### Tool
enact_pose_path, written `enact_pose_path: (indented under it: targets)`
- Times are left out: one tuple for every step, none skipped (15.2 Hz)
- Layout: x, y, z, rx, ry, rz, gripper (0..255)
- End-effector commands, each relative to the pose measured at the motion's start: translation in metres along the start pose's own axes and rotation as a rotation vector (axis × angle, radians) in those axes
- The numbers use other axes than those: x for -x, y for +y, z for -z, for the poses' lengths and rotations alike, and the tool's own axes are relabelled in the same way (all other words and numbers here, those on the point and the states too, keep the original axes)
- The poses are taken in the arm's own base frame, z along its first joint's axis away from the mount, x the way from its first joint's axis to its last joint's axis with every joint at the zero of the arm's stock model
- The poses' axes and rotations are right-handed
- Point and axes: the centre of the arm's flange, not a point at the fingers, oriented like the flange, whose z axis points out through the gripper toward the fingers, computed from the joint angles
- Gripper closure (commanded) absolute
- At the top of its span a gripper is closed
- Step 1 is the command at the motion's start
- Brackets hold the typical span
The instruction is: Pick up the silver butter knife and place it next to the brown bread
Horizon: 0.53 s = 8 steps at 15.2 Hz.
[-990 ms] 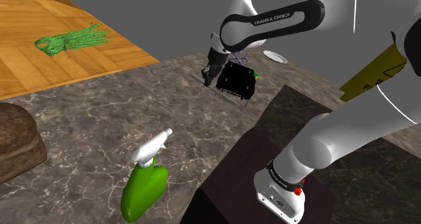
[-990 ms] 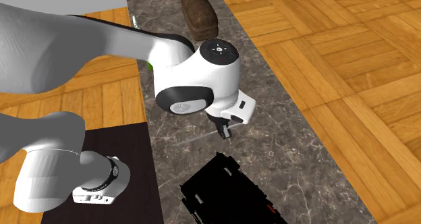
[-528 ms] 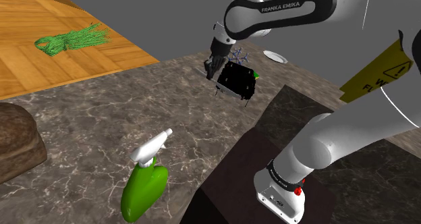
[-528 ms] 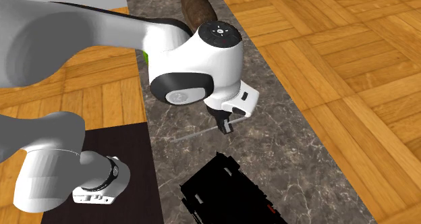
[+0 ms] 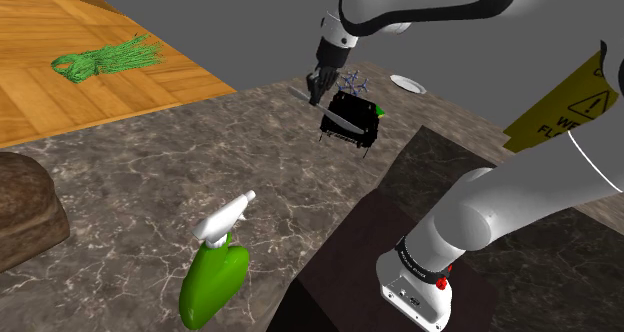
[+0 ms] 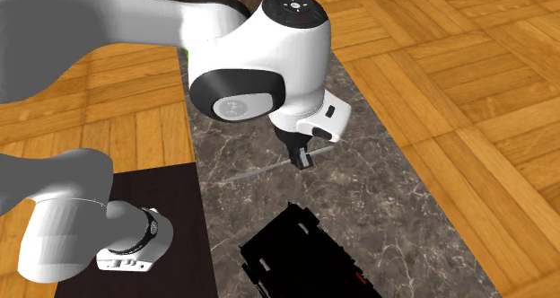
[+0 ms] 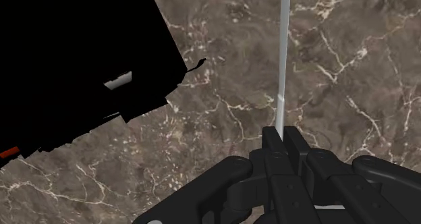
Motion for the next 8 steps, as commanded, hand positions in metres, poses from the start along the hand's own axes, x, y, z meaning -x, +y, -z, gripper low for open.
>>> enact_pose_path:
  targets:
    - [0.0,0.0,0.011,0.0,0.0,0.0,255]
    - [0.0,0.0,0.017,0.0,0.0,0.0,255]
    - [-0.001,0.0,0.022,0.0,0.0,0.0,255]
    - [-0.001,0.0,0.027,0.0,0.0,0.0,255]
    - [-0.001,0.0,0.032,0.0,0.0,0.0,255]
    - [-0.001,0.0,0.038,0.0,0.0,0.0,255]
    - [-0.002,0.0,0.043,0.0,0.0,0.0,255]
    - [-0.002,0.0,0.048,0.0,0.0,0.0,255]
